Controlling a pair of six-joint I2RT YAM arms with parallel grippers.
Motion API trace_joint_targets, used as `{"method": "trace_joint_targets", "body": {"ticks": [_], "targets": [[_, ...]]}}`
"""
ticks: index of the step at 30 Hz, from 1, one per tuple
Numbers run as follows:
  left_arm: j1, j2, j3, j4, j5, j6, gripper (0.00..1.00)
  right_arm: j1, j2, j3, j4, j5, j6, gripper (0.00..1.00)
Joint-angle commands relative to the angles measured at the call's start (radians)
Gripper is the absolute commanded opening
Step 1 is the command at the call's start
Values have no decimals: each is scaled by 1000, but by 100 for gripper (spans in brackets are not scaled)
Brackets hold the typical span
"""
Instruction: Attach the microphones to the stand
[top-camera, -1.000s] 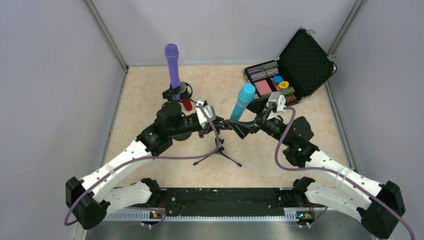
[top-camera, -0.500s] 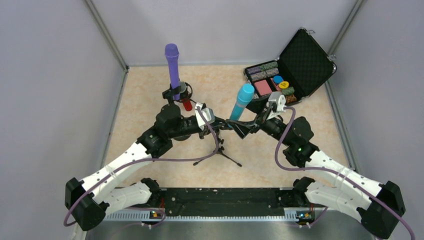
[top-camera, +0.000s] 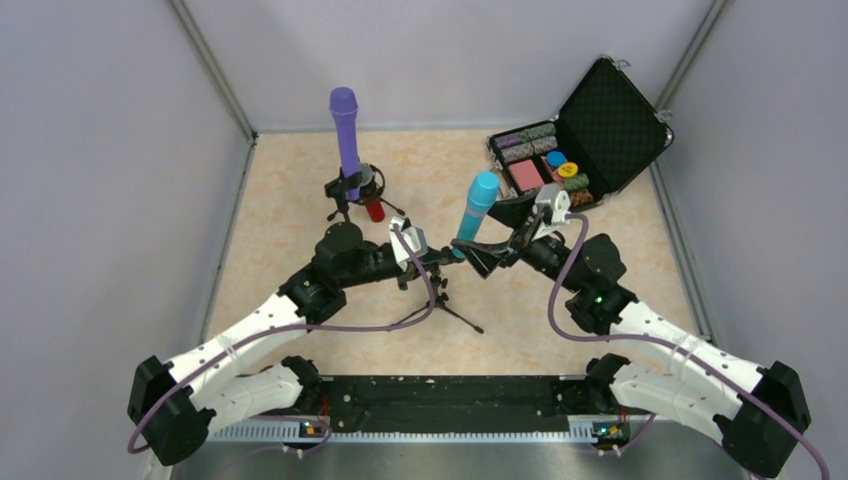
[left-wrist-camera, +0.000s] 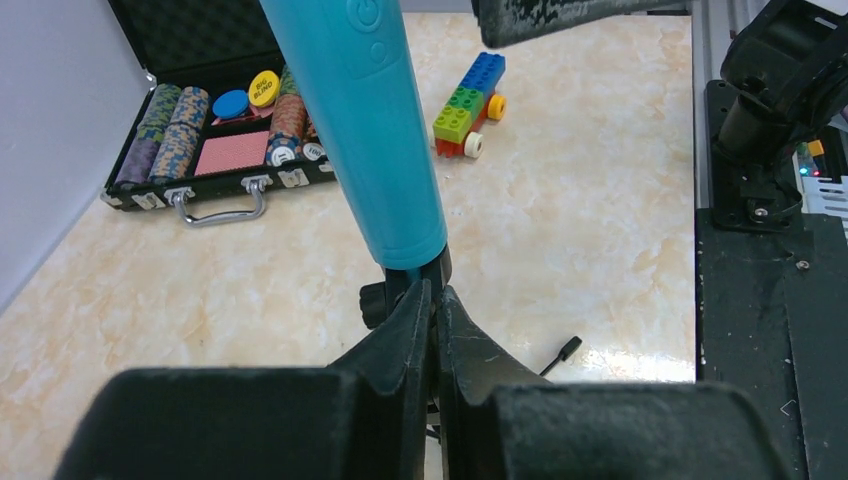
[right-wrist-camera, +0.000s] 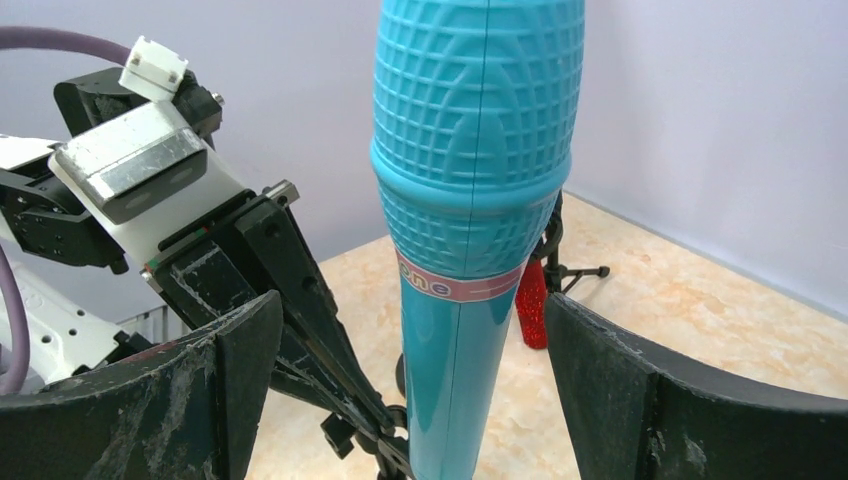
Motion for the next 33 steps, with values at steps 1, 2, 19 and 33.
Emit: {"method": "trace_joint_targets", "body": {"ticks": [1,2,19,33], "targets": [[4,17,-63,-173,-53,-33,8,9,-9,-7,18,6,-1,98],[5,18,-67,-174,-57,-34,8,8,-8,-8,17,5,-1,98],[5,76,-190,0,-40,-86,2,8,-16,-19,7,13,3,98],[5,58,-252,66,-98,-113,8,8,-25,-26,5,19,8,98]]}}
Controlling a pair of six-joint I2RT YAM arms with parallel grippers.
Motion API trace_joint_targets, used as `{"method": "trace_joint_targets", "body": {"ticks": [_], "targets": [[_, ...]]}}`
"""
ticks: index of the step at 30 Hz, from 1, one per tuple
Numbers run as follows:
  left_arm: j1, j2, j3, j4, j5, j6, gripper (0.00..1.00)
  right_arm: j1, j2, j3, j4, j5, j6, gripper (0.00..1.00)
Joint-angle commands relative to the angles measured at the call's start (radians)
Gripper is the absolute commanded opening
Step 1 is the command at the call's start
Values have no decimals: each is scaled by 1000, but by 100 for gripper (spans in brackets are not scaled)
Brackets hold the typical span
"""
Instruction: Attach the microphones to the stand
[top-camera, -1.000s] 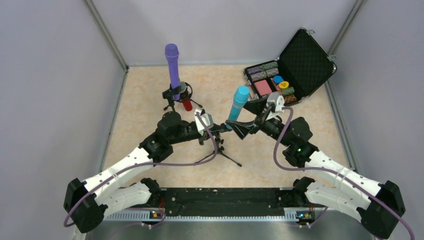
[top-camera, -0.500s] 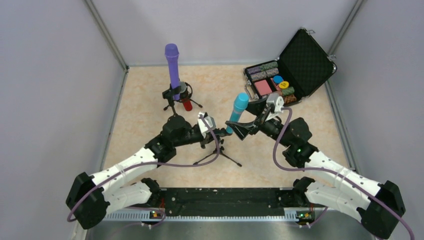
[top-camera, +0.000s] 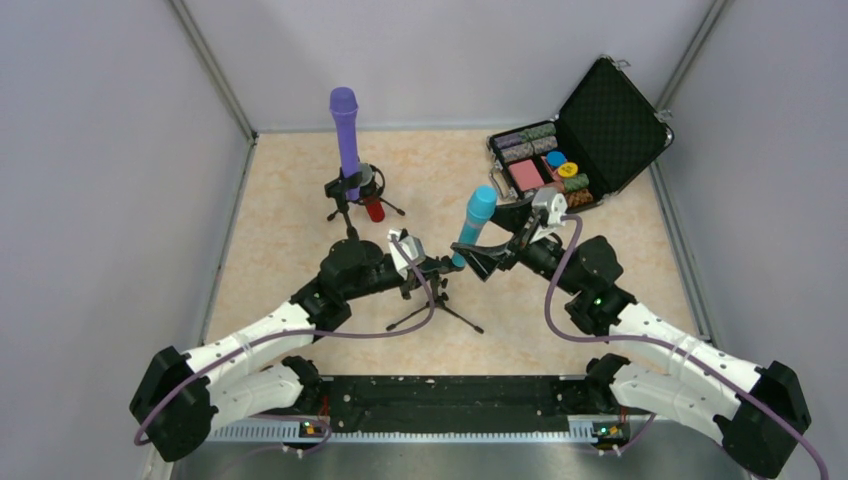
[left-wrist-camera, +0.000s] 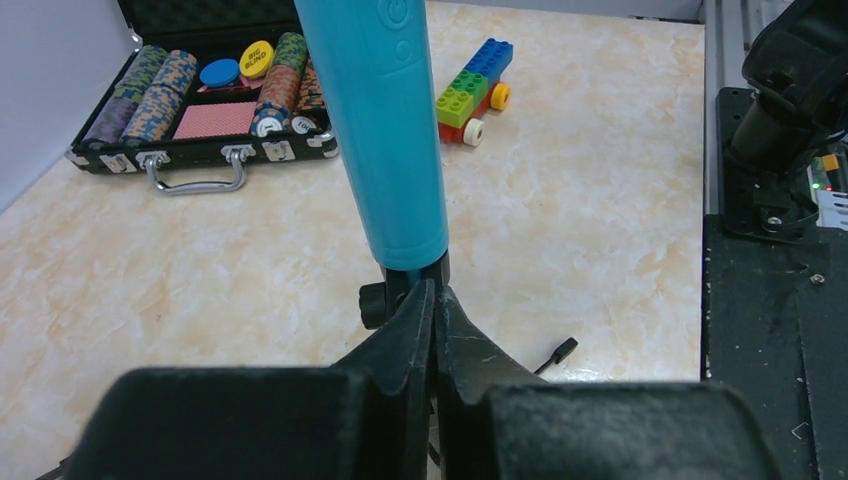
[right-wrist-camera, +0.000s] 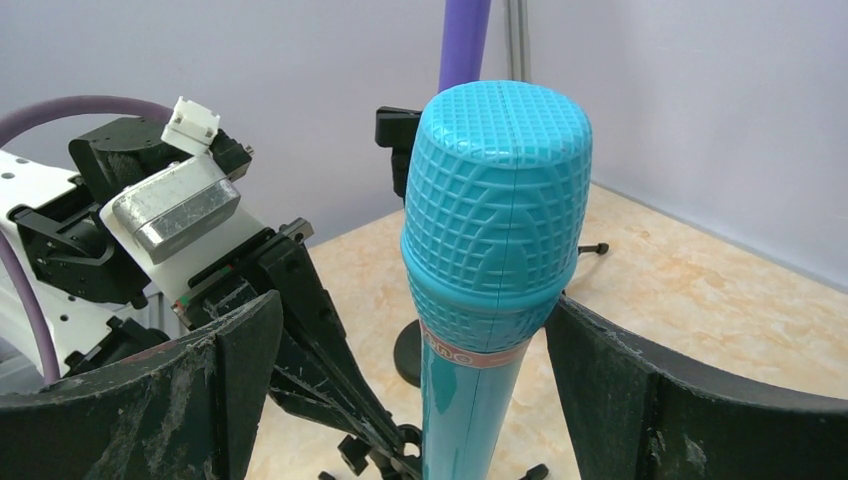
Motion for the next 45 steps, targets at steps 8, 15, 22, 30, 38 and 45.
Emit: {"method": "trace_joint_targets", "body": {"ticks": [8,15,22,30,38,45], "targets": [[6,-11,-44,-35,-97,-56,63,8,-23,2,11,14,12,98],[7,-48,59,-22,-159,-99,92,8,-32,1,-3,15,11,99],[8,-116,91,30,-264,-205,99,8,-56,-17,-26,19,8,99],[10,-213,39,21,-392,-285,99,8,-98,-33,-112,24,7,99],[11,-363,-64,-75,-595,-306,99,8,-185,-49,-352,45,-15,99],[11,-437,-104,-243,-667,-248,99,7,-297,-102,-566,130,12,99]]}}
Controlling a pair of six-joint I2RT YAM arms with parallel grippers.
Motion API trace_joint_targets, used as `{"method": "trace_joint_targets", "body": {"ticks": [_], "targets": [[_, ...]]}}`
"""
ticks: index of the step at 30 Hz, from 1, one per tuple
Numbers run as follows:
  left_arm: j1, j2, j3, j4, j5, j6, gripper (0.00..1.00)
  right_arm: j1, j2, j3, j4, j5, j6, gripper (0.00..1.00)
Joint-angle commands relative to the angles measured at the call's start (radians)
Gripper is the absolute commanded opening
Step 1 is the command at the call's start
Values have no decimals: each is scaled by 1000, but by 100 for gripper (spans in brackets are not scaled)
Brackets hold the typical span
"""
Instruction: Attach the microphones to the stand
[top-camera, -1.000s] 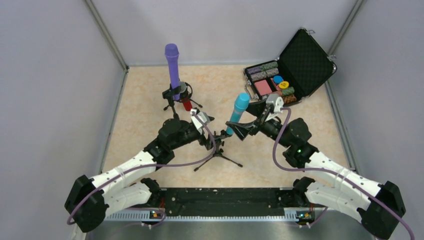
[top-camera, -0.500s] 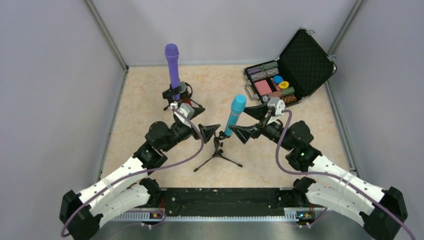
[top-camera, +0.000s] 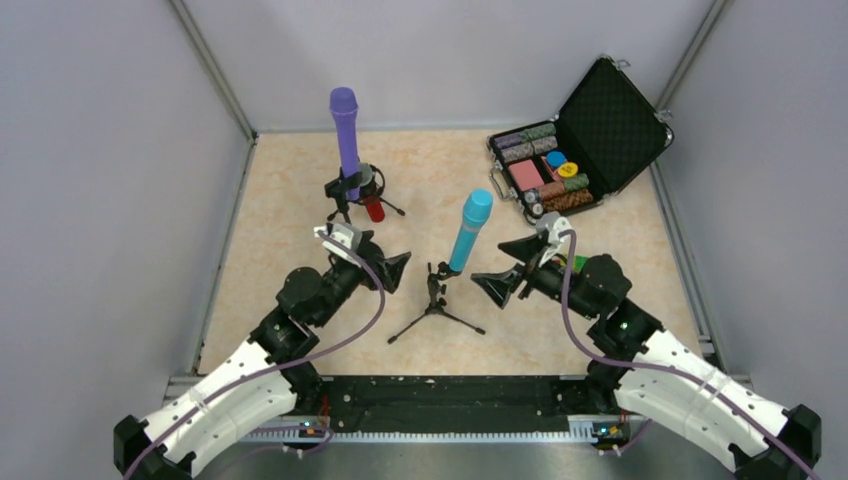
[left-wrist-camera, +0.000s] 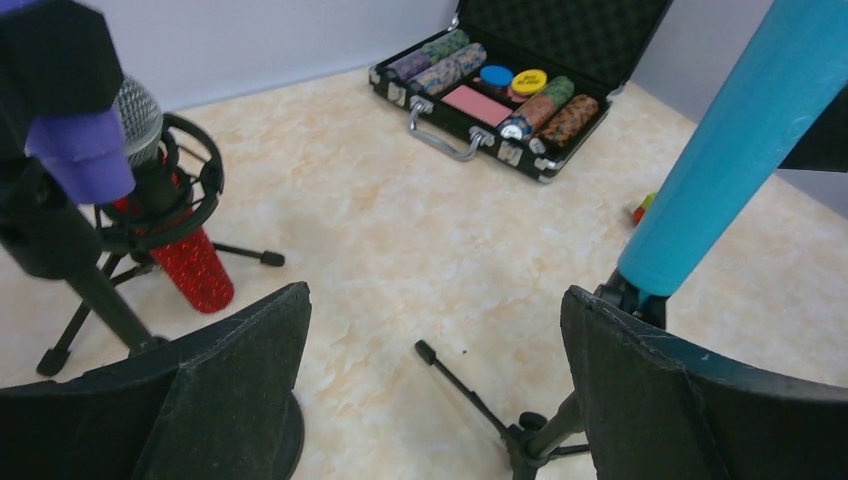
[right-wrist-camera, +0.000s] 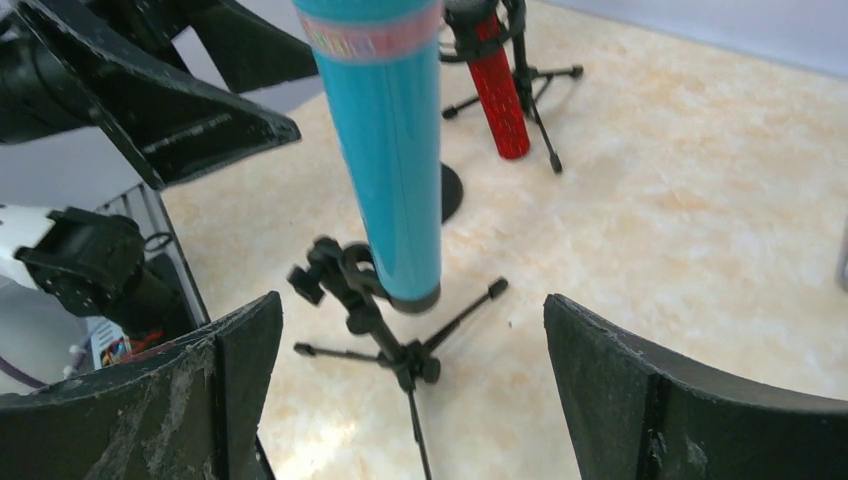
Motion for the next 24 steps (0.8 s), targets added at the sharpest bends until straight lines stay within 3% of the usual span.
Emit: {"method": "trace_joint_targets", "body": {"ticks": [1,9,18,21,24], "targets": [[-2,-29,-29,-99,-89,32,99,8,-84,-47,-156,84,23,99],[-1,0,-91,-168,-221,48,99,-8,-80,-72,-283,211,37,99],[12,-20,-131,-127,-357,-17,99,-165,127,16,-241,132,109,99],[76,-21,-178,-54,-361,-19,99,-212,185,30,-179,115,99,99],[252,-19,-192,-33,-185,-41,99,-343,253,19,-85,-17,121,99]]}}
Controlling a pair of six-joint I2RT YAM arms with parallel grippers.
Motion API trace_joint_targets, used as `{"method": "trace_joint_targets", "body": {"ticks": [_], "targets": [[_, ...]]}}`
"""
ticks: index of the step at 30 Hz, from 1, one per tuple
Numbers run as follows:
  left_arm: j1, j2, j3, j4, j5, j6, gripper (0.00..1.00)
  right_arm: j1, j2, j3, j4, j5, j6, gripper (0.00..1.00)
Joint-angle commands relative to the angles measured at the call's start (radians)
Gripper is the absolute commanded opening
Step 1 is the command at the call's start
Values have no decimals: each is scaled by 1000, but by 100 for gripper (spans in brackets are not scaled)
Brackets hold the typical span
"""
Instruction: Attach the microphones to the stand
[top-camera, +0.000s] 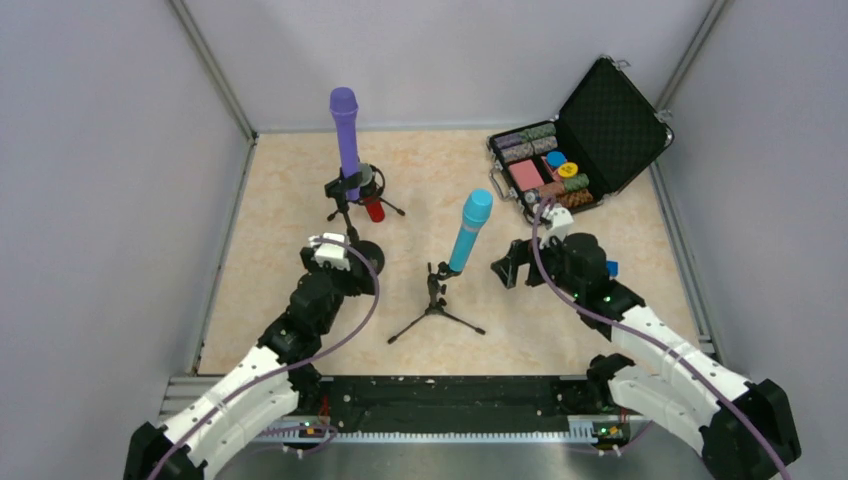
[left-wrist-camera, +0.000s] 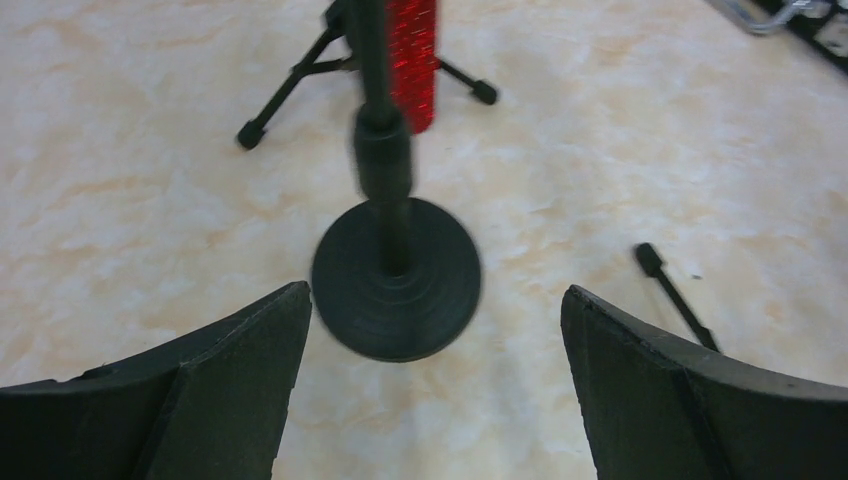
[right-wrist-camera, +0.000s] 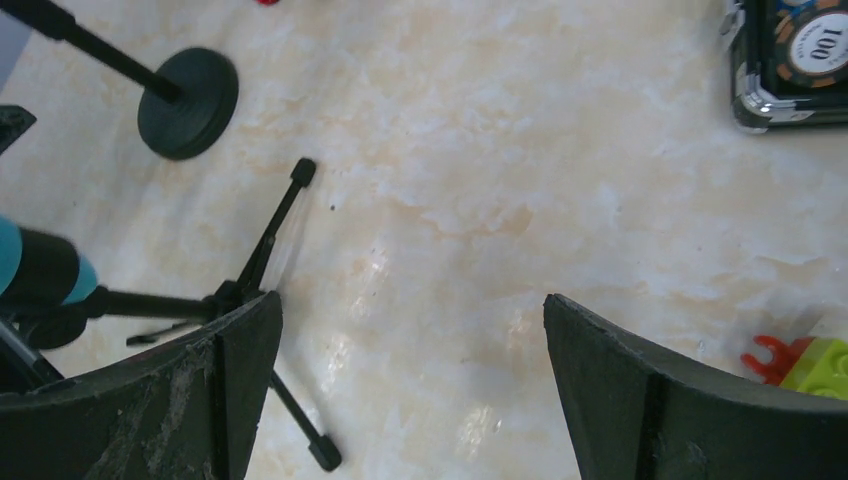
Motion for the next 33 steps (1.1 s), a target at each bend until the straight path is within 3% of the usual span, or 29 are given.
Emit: {"method": "trace_joint_targets", "body": {"ticks": [1,3,8,12,18,23,28,33], "targets": [[213,-6,-41,116,144,-42,99,-177,85,35,188,-176,47,99],[309,11,-52,167,221,-59,99,-241,120,23,249,-202,57,99],[459,157,-15,258,383,-26,99,-279,190,32,300,-81,-31,99],[493,289,27,312,376,88,99,-298,225,40,333,-19,-77,99],[539,449,-39,579,350,120,99,-303,230,-88,511,140,-133,99],[540,556,-64,746,277,183,99,-325,207,-113,536,232,-228,99],[554,619,-82,890,181,226,99,-355,218,-261,776,415,-236,99],[608,675,-4,812,238,155,99,-360,288,-335,1001,431,-291,99]]}}
